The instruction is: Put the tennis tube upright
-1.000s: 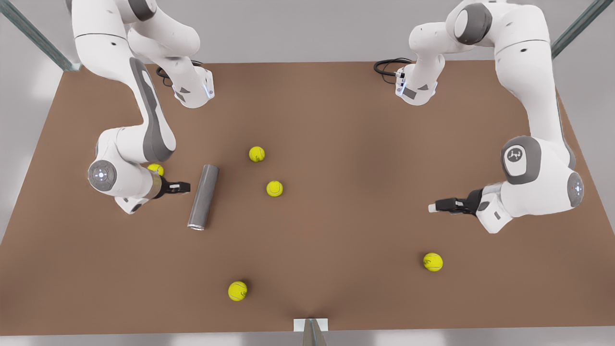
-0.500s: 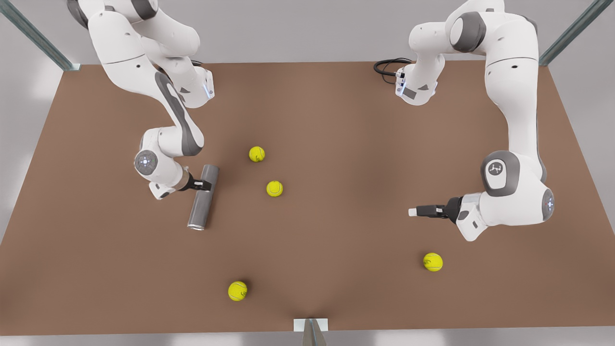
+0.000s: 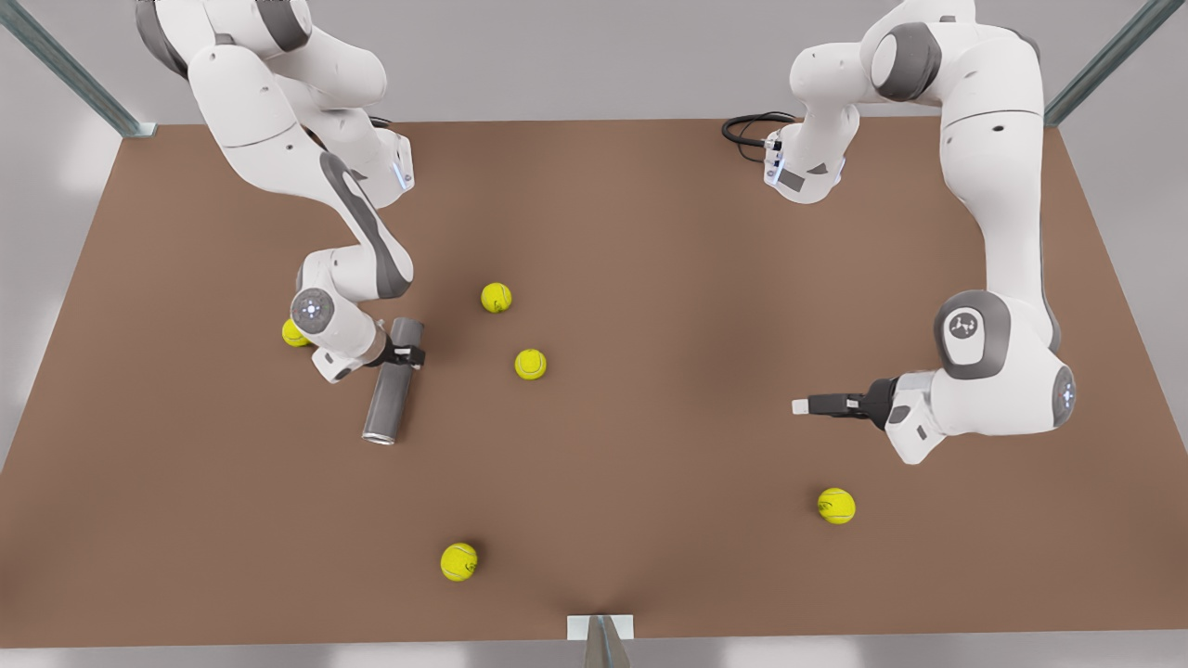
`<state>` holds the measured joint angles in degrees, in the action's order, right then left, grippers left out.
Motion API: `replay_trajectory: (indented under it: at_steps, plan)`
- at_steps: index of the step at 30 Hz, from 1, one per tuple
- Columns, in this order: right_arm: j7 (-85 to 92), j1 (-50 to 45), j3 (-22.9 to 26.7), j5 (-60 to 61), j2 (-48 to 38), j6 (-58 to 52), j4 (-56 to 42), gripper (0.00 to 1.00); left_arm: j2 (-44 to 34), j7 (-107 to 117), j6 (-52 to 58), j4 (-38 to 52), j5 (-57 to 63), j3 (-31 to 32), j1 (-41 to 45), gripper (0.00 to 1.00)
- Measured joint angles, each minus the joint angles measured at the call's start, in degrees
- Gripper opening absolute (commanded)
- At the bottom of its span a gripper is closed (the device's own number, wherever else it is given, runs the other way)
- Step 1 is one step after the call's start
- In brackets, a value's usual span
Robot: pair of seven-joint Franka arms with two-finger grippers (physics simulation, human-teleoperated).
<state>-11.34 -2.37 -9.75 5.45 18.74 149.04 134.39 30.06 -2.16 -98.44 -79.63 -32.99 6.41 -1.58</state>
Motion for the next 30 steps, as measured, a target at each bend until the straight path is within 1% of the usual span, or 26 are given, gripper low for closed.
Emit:
replay_trajectory:
  at_steps: [14,15,16,17,30]
  plan:
    - [-1.0,-0.4,0.1,0.1,3.0,3.9,0.7,1.0,0.4,0.0,-0.1,0.0,0.1,0.0,0.3,1.0]
    - [-1.0,-0.4,0.1,0.1,3.0,4.1,0.8,0.95,0.4,0.0,-0.2,0.0,0.2,0.0,0.4,1.0]
    - [-1.0,-0.4,0.1,0.1,3.0,4.1,0.8,0.85,0.6,-0.1,-0.4,0.1,0.1,0.0,0.3,1.0]
    - [-1.0,-0.4,0.1,0.1,2.9,4.1,0.8,0.79,0.6,-0.2,-0.5,0.1,0.1,0.0,0.3,1.0]
    - [-0.9,-0.4,0.1,0.1,2.5,3.9,0.8,0.79,0.5,0.0,-0.4,0.1,0.2,0.0,0.4,1.0]
